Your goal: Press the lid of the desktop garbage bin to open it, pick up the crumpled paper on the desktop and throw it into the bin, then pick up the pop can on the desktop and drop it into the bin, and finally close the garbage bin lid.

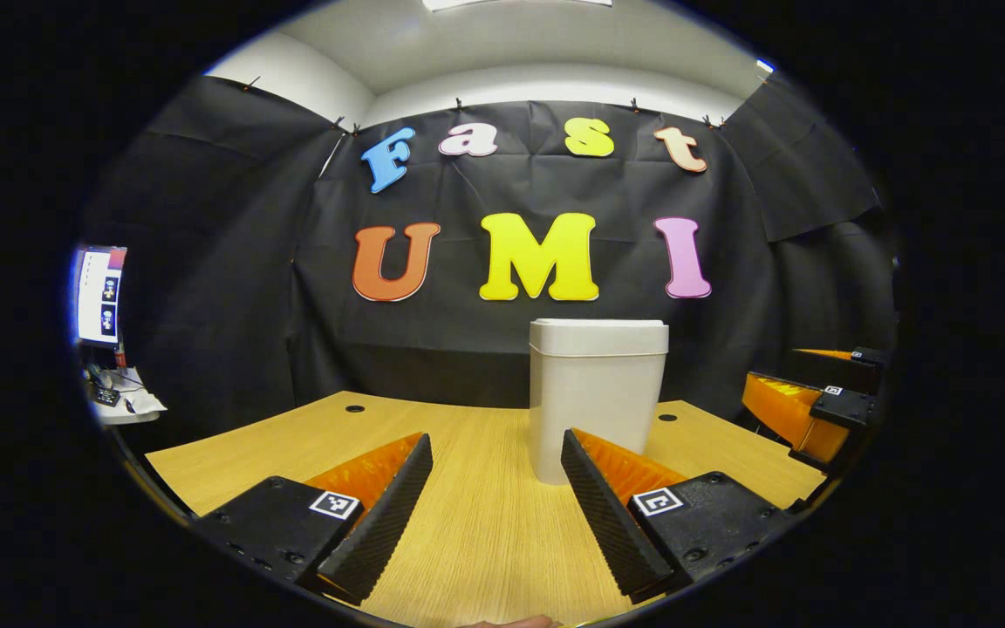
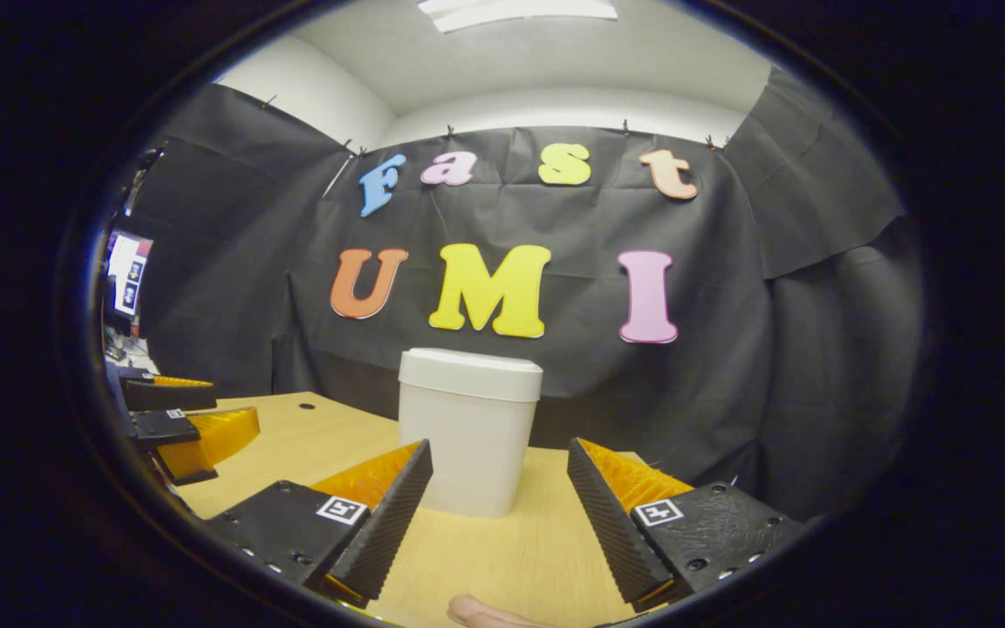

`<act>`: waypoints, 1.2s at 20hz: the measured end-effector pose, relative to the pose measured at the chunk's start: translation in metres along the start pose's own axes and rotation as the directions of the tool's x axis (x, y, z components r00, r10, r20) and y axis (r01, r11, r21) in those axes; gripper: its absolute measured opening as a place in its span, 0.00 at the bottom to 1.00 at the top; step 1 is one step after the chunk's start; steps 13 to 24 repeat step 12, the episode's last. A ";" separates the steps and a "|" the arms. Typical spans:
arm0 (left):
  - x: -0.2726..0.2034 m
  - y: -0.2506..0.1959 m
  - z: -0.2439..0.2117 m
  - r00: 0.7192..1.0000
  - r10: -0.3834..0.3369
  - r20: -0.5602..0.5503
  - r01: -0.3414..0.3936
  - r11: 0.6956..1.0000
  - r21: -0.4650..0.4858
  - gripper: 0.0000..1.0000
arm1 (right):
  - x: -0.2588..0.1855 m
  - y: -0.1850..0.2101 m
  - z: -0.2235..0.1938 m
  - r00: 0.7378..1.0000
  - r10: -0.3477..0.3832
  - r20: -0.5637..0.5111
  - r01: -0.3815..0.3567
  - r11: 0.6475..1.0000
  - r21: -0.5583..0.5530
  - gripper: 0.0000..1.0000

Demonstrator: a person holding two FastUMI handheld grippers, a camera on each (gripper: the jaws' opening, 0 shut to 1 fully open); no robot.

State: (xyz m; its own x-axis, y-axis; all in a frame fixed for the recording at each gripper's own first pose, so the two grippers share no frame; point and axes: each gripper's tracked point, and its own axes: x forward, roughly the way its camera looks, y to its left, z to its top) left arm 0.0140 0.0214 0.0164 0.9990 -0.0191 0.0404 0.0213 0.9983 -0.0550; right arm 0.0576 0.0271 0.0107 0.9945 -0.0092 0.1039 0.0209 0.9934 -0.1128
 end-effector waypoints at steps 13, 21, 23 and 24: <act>0.014 -0.006 -0.003 1.000 0.021 -0.008 -0.021 1.000 -0.014 0.98 | 0.003 -0.031 -0.004 1.000 -0.009 -0.004 0.009 0.999 0.037 0.95; 0.014 -0.006 -0.003 1.000 0.021 -0.008 -0.021 1.000 -0.014 0.98 | 0.003 -0.031 -0.004 1.000 -0.009 -0.004 0.009 0.999 0.037 0.95; 0.014 -0.006 -0.003 1.000 0.021 -0.008 -0.021 1.000 -0.014 0.98 | 0.003 -0.031 -0.004 1.000 -0.009 -0.004 0.009 0.999 0.037 0.95; 0.014 -0.006 -0.003 1.000 0.021 -0.008 -0.021 1.000 -0.014 0.98 | 0.003 -0.031 -0.004 1.000 -0.009 -0.004 0.009 0.999 0.037 0.95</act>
